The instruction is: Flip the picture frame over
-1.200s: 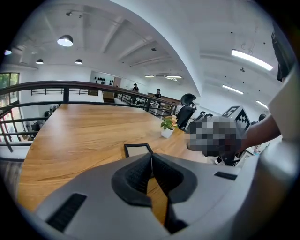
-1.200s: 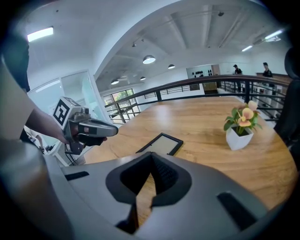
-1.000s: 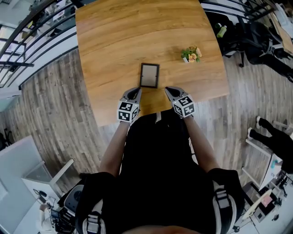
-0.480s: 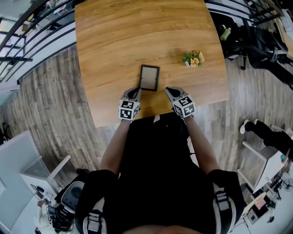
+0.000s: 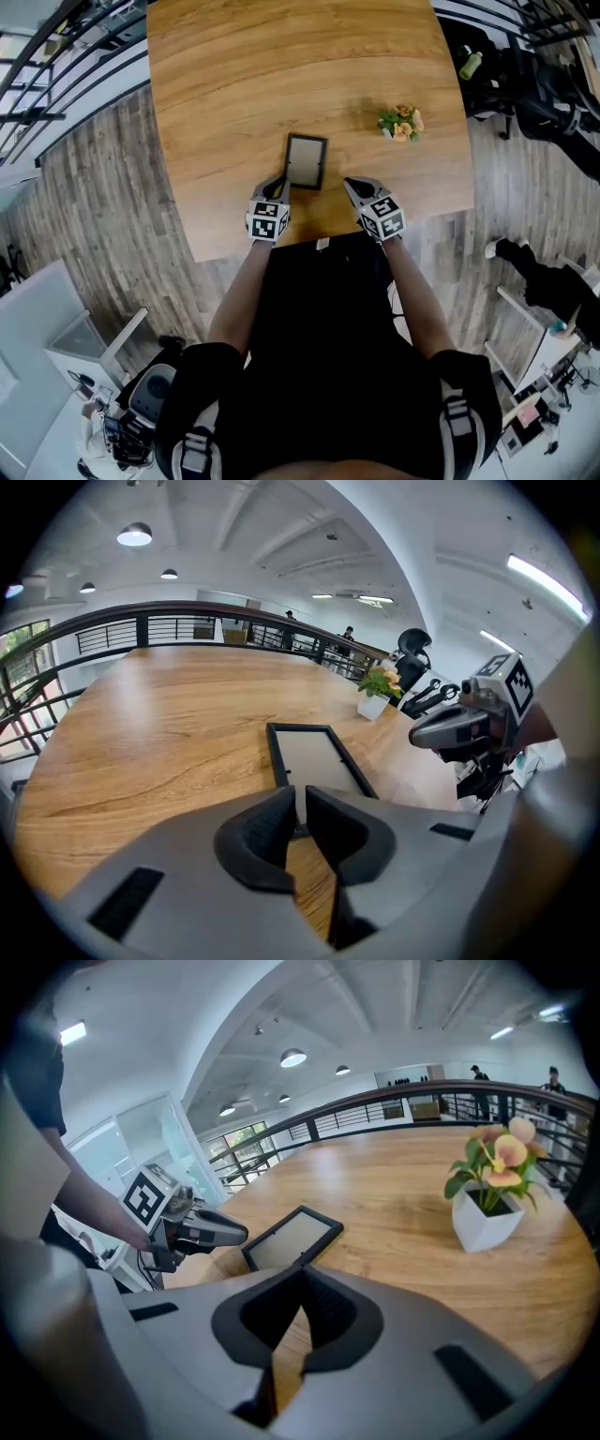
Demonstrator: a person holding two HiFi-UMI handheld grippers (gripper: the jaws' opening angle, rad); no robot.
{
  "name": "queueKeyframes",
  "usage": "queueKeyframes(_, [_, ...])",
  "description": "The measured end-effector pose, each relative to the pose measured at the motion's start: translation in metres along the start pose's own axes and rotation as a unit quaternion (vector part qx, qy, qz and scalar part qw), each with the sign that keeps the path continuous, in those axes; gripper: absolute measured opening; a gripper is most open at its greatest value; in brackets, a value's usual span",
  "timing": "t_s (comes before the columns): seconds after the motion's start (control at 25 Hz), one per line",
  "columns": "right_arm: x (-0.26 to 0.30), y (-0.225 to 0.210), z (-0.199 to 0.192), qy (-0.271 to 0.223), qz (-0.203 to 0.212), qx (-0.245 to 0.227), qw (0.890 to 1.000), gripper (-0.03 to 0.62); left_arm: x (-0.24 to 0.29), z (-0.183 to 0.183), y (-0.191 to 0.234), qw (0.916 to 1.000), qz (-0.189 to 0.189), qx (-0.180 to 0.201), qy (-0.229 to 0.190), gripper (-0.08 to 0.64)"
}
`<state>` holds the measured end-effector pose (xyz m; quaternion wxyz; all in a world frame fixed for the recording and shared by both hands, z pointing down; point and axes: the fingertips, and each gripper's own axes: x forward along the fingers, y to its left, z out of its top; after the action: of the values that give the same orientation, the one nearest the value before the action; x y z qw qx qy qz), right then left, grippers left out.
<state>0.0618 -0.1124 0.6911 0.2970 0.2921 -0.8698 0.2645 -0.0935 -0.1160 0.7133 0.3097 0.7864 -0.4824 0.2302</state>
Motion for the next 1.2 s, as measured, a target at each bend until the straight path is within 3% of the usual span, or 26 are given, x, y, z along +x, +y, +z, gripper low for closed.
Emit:
queueKeyframes(0.32, [-0.001, -0.017, 0.001, 0.009, -0.002, 0.002, 1.0, 0.009, 0.014, -0.003, 0.007, 0.9995, 0.026, 0.001, 0.017, 0.026])
queueKeyframes(0.48, [0.003, -0.016, 0.002, 0.009, 0.002, 0.003, 1.0, 0.008, 0.018, -0.005, 0.007, 0.9992, 0.026, -0.01, 0.028, 0.105])
queueKeyframes(1.2, [0.006, -0.007, -0.005, 0.018, 0.01, 0.006, 1.0, 0.008, 0.024, -0.012, 0.015, 0.9969, 0.039, -0.049, 0.047, 0.097])
